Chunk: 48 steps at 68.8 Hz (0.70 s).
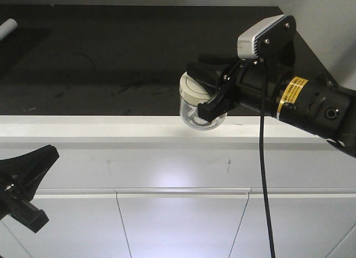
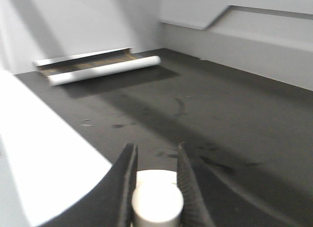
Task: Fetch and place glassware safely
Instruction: 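Lift the jar and pull it back toward the robot with right gripper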
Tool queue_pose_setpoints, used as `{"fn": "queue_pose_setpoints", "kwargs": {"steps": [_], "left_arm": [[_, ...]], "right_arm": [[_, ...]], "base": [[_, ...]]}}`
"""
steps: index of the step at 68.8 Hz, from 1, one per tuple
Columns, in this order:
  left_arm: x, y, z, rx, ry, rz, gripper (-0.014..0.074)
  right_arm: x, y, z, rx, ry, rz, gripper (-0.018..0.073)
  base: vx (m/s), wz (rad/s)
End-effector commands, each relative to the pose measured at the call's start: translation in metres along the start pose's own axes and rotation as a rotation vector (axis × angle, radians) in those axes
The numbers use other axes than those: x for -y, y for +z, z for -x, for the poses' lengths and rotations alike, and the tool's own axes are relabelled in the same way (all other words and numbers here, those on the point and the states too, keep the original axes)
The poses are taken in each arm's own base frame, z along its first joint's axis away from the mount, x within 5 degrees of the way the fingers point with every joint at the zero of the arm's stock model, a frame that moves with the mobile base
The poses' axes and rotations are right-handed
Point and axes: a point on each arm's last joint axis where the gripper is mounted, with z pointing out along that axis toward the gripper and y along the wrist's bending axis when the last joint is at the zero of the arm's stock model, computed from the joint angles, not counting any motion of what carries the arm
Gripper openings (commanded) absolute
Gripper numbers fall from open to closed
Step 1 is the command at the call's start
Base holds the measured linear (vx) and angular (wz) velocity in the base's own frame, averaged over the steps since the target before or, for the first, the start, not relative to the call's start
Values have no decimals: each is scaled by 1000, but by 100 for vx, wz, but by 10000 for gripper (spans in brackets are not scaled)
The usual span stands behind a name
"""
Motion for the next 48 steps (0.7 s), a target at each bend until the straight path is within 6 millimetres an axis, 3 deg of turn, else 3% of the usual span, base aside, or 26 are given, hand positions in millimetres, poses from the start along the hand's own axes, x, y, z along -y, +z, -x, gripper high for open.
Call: {"fn": "queue_pose_setpoints", "kwargs": {"steps": [1,27,48], "left_arm": [[2,1,14,90,-17,-27,2],[2,1,14,90,-17,-27,2],[2,1,14,90,-17,-27,2]], "right_arm": [[-15,-12,26,101,-10,36,-3],[-66,-37,2,50,22,158,-3],[-72,-42,-2,47,29,184,-3]], "base": [[0,0],[0,0],[0,0]]}}
